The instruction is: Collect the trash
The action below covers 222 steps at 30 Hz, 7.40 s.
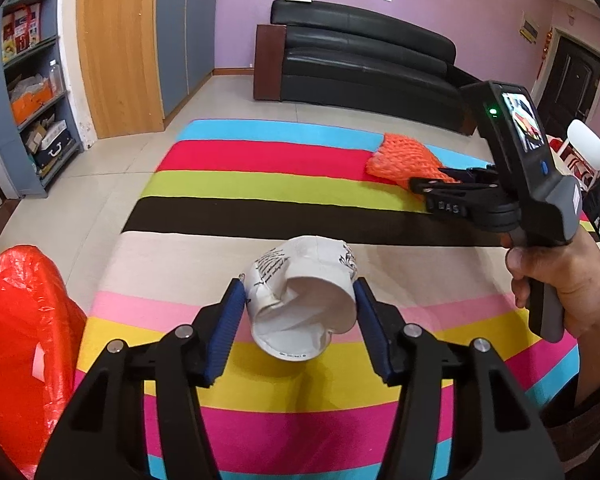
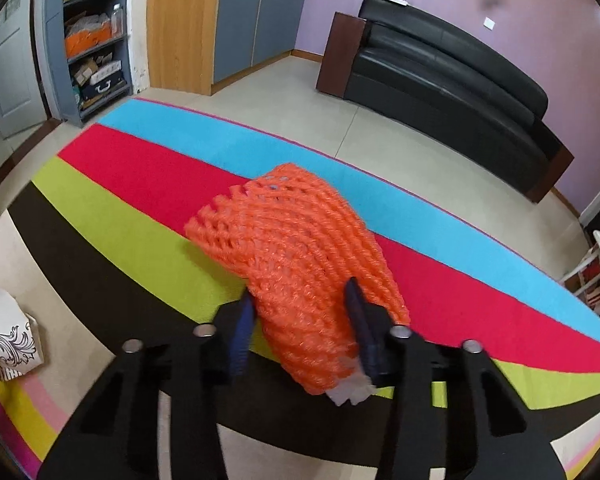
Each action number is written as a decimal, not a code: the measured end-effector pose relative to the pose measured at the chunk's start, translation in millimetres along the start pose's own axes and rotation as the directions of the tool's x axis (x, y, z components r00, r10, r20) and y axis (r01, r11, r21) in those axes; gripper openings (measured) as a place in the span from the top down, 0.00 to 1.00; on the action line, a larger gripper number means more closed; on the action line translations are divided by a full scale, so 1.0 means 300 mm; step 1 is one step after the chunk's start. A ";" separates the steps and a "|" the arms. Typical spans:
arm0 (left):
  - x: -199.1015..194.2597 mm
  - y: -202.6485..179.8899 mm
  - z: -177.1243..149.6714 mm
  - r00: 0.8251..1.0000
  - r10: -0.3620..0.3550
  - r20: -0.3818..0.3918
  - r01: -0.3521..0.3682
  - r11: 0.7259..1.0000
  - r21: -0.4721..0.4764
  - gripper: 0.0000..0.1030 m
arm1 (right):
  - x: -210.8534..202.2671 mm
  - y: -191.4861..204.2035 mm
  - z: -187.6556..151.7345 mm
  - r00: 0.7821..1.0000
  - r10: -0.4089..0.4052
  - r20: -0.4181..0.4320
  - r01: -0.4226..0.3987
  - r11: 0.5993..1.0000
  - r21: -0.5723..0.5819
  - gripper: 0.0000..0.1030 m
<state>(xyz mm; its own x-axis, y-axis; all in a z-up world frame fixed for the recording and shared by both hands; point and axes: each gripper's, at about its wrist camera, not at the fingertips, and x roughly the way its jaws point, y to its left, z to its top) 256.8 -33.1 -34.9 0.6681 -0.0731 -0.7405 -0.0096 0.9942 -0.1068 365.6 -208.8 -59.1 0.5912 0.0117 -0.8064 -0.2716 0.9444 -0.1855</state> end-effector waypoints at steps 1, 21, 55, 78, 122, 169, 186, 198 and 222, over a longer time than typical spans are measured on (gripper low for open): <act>-0.007 0.004 -0.001 1.000 0.001 0.002 -0.001 1.000 -0.002 0.48 | -0.005 -0.005 -0.001 1.000 0.005 0.002 -0.005 1.000 0.012 0.72; -0.178 0.106 -0.007 0.997 -0.006 0.073 0.008 1.000 -0.023 0.48 | -0.321 -0.009 -0.005 0.984 0.084 0.159 -0.110 0.980 0.163 0.79; -0.559 0.312 -0.054 0.966 0.112 0.234 -0.087 0.989 -0.116 0.48 | -0.774 0.258 -0.099 0.905 0.189 0.381 -0.234 0.969 0.075 0.78; -0.796 0.664 -0.112 0.914 0.295 0.277 -0.215 0.934 -0.285 0.47 | -0.803 0.670 -0.036 0.853 0.374 0.365 -0.360 0.927 -0.108 0.78; -0.814 0.939 -0.138 0.869 0.446 0.214 -0.322 0.838 -0.440 0.39 | -0.601 1.144 0.013 0.837 0.497 0.230 -0.435 0.858 -0.272 0.48; -0.855 0.737 -0.529 0.938 0.338 0.077 -0.292 0.891 -0.348 0.05 | -0.753 0.965 -0.311 0.842 0.469 0.265 -0.424 0.881 -0.211 0.18; -0.848 0.748 -0.517 0.934 0.351 0.073 -0.304 0.884 -0.354 0.05 | -0.753 0.968 -0.300 0.838 0.477 0.264 -0.432 0.876 -0.213 0.18; -0.837 0.733 -0.517 0.935 0.347 0.071 -0.303 0.887 -0.348 0.05 | -0.754 0.969 -0.296 0.838 0.480 0.262 -0.434 0.875 -0.215 0.18; -0.826 0.732 -0.507 0.939 0.337 0.074 -0.292 0.890 -0.350 0.05 | -0.751 0.971 -0.306 0.838 0.483 0.256 -0.436 0.873 -0.219 0.18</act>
<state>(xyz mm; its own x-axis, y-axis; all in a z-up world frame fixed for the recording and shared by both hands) -24.0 191.4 24.2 0.6787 0.2721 -0.6822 -0.4639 0.8789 -0.1109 83.6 33.6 16.9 0.5585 0.5498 -0.6211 -0.6612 0.7472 0.0668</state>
